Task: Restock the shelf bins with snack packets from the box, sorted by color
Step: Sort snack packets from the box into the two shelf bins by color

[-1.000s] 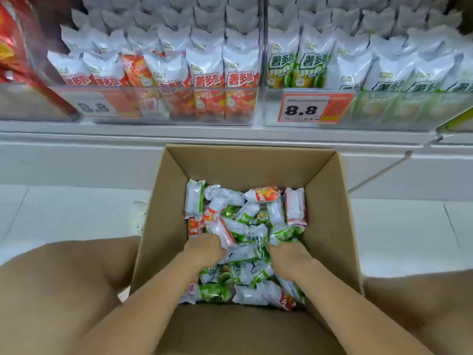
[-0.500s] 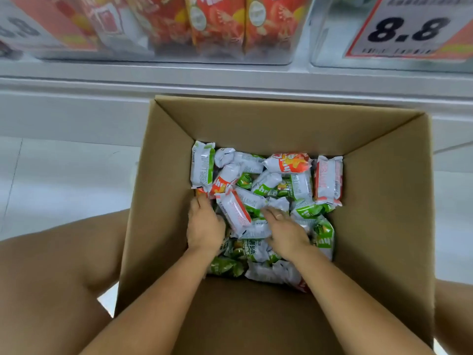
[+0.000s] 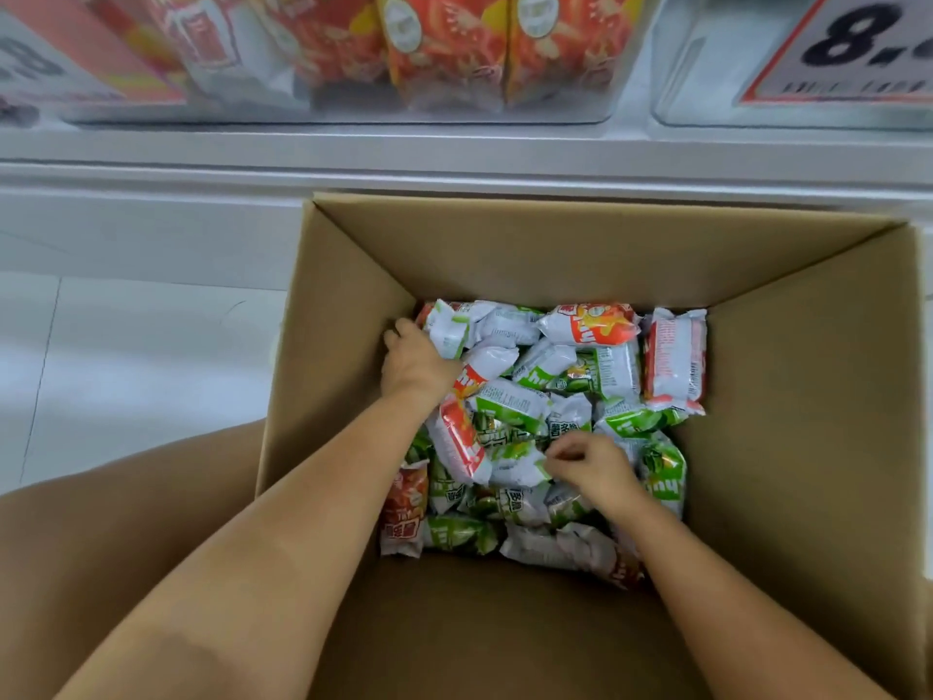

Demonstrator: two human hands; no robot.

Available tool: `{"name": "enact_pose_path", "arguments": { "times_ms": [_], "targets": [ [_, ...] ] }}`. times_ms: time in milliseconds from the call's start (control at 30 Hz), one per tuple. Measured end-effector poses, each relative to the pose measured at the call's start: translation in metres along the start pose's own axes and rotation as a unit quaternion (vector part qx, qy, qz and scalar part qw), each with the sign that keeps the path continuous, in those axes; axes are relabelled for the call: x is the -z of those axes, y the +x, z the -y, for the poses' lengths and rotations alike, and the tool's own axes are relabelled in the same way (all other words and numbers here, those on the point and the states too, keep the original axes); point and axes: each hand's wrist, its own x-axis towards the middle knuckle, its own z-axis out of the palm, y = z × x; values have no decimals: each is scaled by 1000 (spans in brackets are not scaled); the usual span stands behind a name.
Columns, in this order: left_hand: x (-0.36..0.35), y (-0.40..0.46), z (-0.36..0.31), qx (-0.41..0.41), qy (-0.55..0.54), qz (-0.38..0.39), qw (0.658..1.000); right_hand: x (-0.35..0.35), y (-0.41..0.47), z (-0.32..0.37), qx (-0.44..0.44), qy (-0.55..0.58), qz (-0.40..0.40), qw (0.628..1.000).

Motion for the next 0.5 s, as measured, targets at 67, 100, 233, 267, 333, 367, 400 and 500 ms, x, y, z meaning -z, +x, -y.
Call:
{"name": "enact_pose_path", "arguments": {
  "times_ms": [67, 100, 233, 267, 333, 367, 400, 500],
  "targets": [
    [0, -12, 2, -2, -28, 24, 999, 10, 3, 4, -4, -10, -8, 1000],
    [-1, -20, 3, -4, -43, 40, 998, 12, 2, 6, -11, -29, -5, 1000],
    [-9, -55, 10, 50, -173, 101, 979, 9, -6, 4, -13, -65, -33, 997],
    [-12, -63, 14, 71, -217, 116, 967, 6, -11, 4, -18, -75, -43, 996],
    [-18, -80, 26, 118, -274, 145, 943, -1, -23, 3, -22, -102, -51, 993],
    [-20, -89, 32, 135, -276, 159, 938, -6, -28, 1, -20, -98, -41, 994],
    [-23, -97, 40, 146, -273, 172, 935, -9, -33, 1, -13, -89, -28, 996],
    [-30, -124, 59, 175, -330, 182, 910, -19, -45, 5, -30, -81, 12, 996]
  ]
}}
